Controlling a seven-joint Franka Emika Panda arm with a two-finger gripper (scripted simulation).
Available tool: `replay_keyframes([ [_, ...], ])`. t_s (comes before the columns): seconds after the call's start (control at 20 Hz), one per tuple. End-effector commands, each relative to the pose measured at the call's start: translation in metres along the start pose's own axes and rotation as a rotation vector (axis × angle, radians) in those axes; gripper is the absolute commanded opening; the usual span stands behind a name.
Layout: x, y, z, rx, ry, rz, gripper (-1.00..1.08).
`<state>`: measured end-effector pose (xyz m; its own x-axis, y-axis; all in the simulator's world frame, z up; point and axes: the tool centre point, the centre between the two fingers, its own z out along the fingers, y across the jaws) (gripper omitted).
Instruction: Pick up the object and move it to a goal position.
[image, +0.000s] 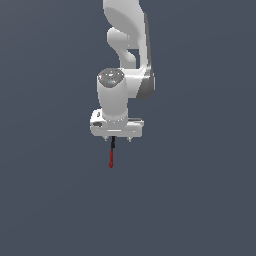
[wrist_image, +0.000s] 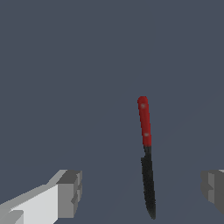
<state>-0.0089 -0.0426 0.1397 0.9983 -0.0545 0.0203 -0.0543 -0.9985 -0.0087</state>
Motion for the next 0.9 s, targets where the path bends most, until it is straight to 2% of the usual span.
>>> replay_keyframes([
  [0.0, -0.006, 0.01, 0.02, -0.003, -0.006, -0.014, 1.0],
  [0.4, -0.025, 0.035, 0.07, -0.007, -0.018, -0.052, 1.0],
  [0.85, -0.03, 0.04, 0.081, -0.008, -0.022, -0.058, 1.0],
])
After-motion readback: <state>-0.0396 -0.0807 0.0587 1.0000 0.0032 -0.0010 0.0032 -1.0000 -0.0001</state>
